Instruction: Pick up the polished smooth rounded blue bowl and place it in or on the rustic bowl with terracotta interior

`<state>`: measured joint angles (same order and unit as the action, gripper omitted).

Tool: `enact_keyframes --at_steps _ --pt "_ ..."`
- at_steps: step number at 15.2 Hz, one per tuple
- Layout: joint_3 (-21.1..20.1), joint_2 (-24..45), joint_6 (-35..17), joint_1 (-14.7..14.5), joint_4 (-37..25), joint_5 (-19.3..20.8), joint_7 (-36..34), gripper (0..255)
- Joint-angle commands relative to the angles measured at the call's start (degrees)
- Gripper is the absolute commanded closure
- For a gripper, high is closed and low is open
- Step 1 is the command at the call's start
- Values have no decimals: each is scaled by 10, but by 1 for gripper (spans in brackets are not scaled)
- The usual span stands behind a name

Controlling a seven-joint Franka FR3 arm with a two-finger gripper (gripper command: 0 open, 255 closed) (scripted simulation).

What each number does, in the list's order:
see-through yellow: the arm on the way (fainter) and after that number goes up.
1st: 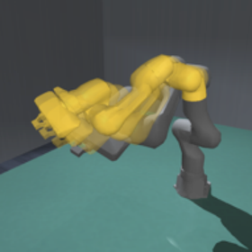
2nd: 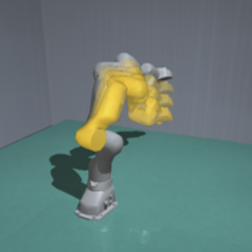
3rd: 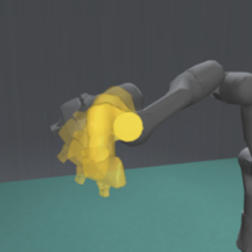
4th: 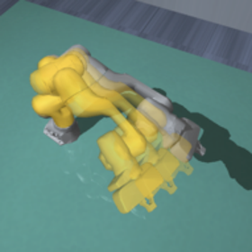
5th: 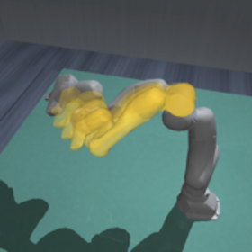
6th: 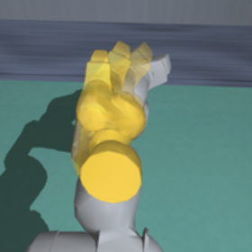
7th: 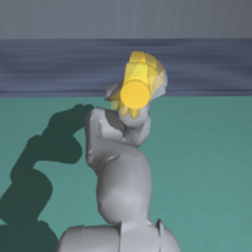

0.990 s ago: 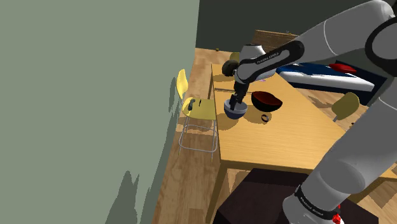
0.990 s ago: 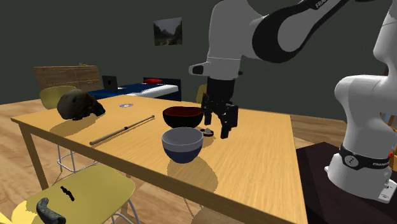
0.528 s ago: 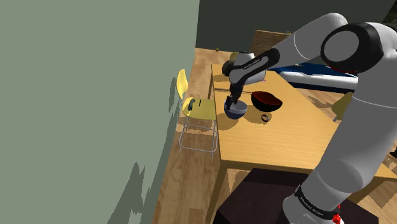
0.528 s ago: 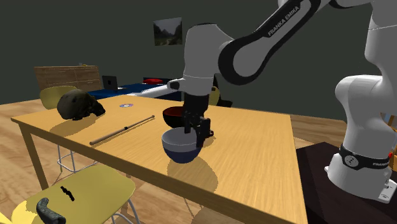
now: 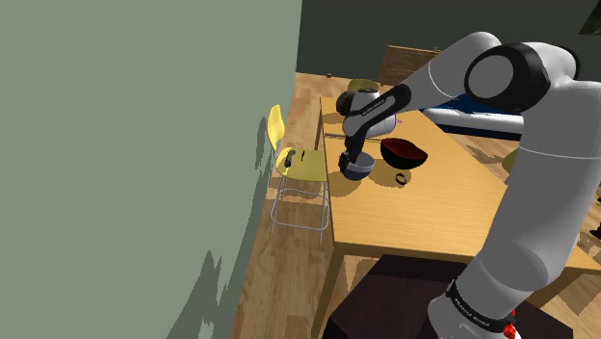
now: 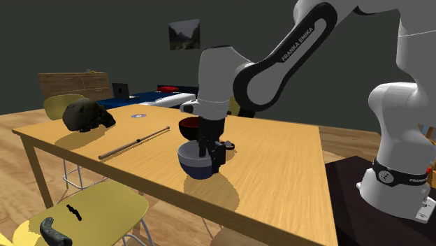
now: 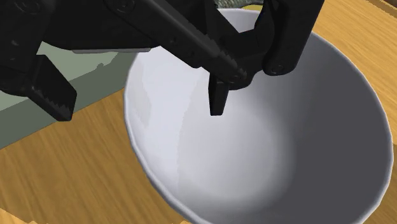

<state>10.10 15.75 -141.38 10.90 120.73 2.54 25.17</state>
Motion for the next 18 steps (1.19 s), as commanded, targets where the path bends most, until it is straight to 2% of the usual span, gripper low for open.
enact_keyframes --at_steps 1,7,8,18 --pt "0 4 -7 0 2 -1 0 0" --pt "0 4 -6 0 2 -1 0 0" --pt "0 4 -6 0 2 -1 0 255" --pt "0 -1 0 0 1 0 0 255"
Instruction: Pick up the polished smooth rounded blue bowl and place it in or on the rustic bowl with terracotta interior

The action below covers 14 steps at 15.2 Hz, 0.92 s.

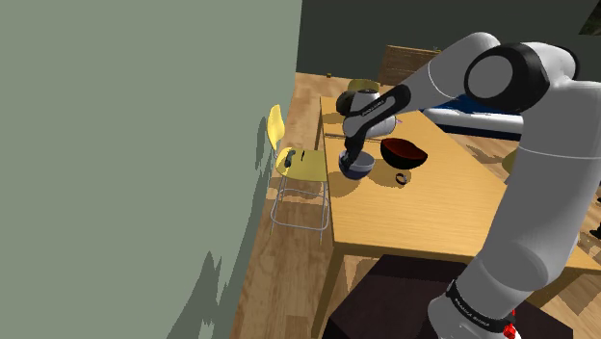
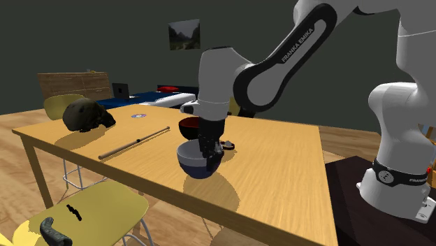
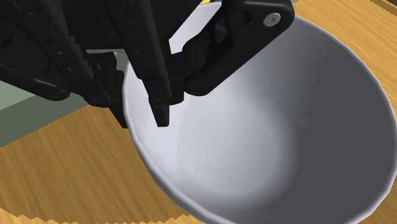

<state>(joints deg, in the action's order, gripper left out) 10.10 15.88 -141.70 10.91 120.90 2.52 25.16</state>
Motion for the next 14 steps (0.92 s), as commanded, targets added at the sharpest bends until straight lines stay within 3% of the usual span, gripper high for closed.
enact_keyframes --at_steps 1,14 --pt "0 -8 10 -1 -2 1 0 255" --pt "3 -67 100 -4 -34 10 -1 255"
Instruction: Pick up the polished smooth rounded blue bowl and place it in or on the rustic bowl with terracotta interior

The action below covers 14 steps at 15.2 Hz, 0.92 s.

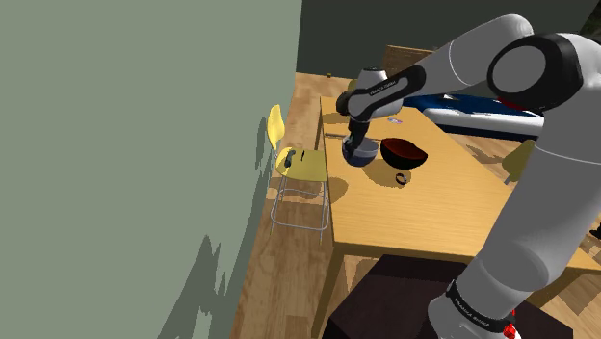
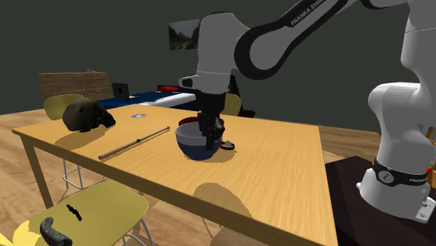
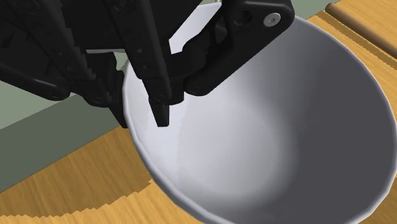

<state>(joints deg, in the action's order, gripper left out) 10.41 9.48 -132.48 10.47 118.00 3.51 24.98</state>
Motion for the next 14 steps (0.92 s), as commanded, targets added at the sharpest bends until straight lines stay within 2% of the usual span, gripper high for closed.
enact_keyframes --at_steps 1,14 --pt "0 -7 15 0 -8 1 0 255" --pt "0 -47 108 -2 -62 5 2 255"
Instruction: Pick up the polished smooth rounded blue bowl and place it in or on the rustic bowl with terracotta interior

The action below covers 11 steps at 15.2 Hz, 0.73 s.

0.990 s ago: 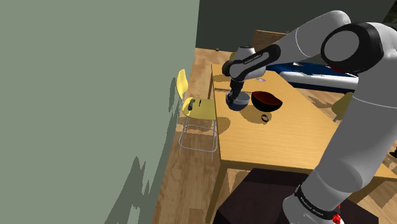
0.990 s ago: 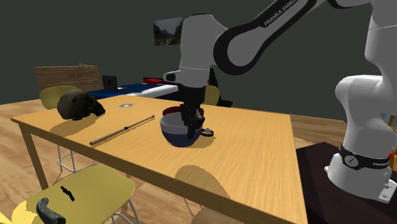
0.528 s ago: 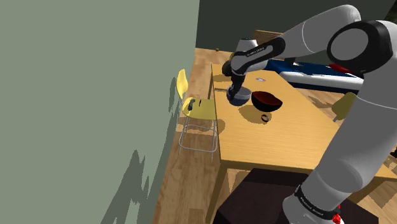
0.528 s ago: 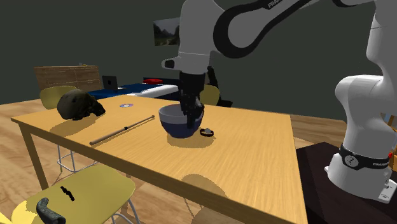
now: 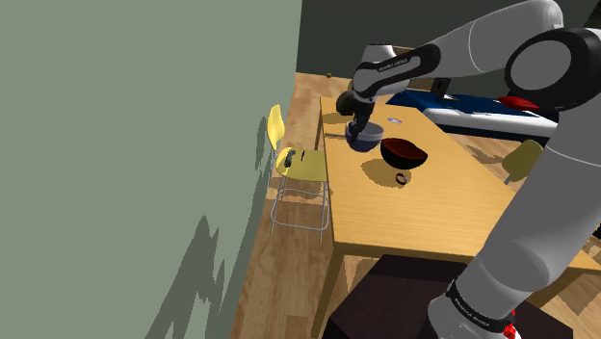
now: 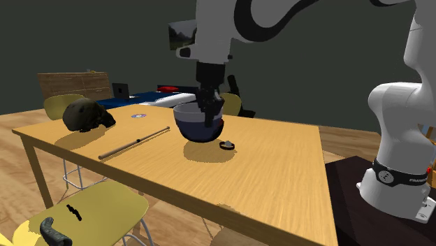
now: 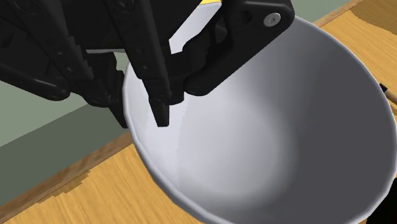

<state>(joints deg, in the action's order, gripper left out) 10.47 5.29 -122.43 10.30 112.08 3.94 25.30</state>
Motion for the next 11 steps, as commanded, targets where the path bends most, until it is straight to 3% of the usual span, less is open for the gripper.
enact_keyframes --at_steps 1,4,11 --pt "0 -7 15 -1 -8 1 -1 255" --pt "-1 -12 33 -1 -21 1 0 255" --pt "40 8 42 50 -55 -18 100 255"
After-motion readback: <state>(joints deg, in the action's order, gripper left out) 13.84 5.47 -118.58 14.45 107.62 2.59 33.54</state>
